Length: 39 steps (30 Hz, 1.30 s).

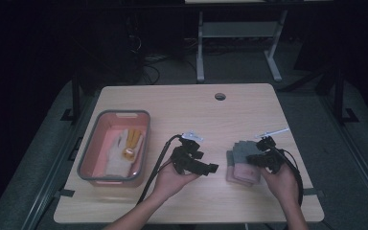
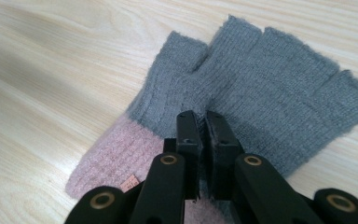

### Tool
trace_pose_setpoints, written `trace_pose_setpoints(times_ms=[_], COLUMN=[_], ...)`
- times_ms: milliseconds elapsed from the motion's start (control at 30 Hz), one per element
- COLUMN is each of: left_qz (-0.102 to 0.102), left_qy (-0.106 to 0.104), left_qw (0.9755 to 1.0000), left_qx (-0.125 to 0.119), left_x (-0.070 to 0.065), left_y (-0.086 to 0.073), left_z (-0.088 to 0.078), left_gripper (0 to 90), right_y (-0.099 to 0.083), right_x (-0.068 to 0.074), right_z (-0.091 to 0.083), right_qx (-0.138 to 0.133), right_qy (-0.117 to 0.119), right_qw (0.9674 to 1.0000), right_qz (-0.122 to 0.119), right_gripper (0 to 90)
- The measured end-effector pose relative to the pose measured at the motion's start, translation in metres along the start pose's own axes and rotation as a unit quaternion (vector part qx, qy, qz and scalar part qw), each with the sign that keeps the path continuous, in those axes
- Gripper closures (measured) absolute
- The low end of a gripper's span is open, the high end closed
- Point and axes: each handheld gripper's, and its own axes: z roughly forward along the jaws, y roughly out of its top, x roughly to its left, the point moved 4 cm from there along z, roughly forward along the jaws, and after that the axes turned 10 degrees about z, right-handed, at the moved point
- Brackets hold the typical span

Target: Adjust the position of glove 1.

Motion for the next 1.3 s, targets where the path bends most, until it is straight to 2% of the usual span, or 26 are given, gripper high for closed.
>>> trace_pose_setpoints(times_ms=[267,467,567,633,733,867,1033,1300], left_qz=[0.000,-0.003,-0.006,-0.013,-0.017,-0.022,-0.030,-0.042], left_qy=[-0.001,0.002,0.001,-0.002,-0.007,-0.017,-0.029,-0.036], left_qw=[1.0000,1.0000,1.0000,0.9999,0.9998,0.9996,0.9991,0.9983], left_qx=[0.002,0.001,0.002,0.002,0.002,0.004,0.009,0.017], left_x=[0.000,0.002,0.003,0.003,0.002,0.000,-0.003,-0.005], left_y=[-0.002,-0.003,-0.003,-0.003,-0.001,0.002,0.006,0.011], left_z=[0.001,0.004,0.006,0.010,0.016,0.025,0.039,0.056], left_gripper=[24.1,24.3,24.5,24.6,24.9,26.3,29.1,32.0], right_y=[0.004,0.003,0.003,0.001,0.000,-0.004,-0.010,-0.014], right_x=[0.010,0.011,0.008,0.003,-0.002,-0.011,-0.020,-0.028], right_z=[0.009,0.014,0.015,0.010,0.004,0.000,0.000,-0.001], right_qx=[0.006,0.012,0.007,-0.009,-0.018,-0.021,-0.021,-0.029], right_qy=[-0.003,-0.008,-0.004,0.004,0.017,0.025,0.033,0.053], right_qw=[1.0000,0.9998,0.9999,0.9998,0.9993,0.9984,0.9975,0.9951], right_qz=[0.004,0.010,0.012,0.015,0.028,0.046,0.058,0.079], right_gripper=[85.3,82.7,81.6,77.6,72.5,67.3,61.5,53.5])
